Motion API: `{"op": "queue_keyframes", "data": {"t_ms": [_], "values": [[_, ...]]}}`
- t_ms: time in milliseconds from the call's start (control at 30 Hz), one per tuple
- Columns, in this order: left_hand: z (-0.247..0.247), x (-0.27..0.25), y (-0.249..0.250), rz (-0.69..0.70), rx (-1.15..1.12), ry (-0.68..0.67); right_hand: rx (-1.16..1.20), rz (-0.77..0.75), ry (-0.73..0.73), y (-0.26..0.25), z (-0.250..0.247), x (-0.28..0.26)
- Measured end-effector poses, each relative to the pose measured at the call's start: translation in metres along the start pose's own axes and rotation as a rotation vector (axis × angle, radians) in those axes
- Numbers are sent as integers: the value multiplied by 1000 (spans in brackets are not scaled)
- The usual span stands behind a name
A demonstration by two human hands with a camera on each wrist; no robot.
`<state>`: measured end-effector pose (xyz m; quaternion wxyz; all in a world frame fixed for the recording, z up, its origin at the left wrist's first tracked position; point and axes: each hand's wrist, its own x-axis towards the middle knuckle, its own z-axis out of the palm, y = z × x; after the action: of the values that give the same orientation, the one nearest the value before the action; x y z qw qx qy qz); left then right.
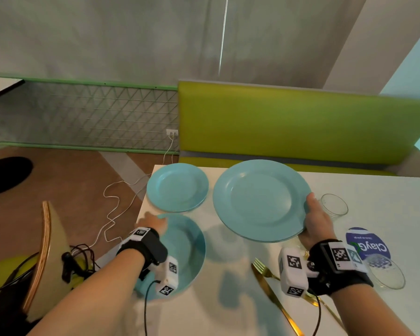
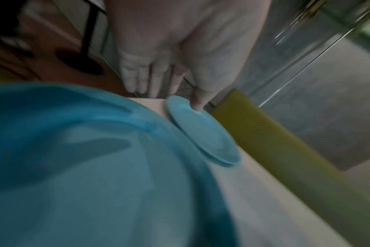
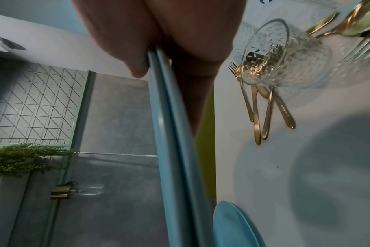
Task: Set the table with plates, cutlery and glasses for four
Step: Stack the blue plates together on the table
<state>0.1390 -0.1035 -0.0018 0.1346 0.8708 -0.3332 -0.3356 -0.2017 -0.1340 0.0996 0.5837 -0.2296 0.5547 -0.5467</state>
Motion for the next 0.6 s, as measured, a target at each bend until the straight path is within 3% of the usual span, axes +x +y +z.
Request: {"op": "queue_keyframes", "data": {"t_ms": [100,367,467,600], "values": [[-9,-2,-42,-142,175,-19,9,7,-8,3,-2,-3],[-18,-26,-67,-198,219,-139,-81,48,25,13,-2,-3],[-19,-17,-72,-213,114,-261,-85,47,22,12,0,-5],[-28,-12,-62,-146,-145,-243,-82,44,7,12,4,-6]]}}
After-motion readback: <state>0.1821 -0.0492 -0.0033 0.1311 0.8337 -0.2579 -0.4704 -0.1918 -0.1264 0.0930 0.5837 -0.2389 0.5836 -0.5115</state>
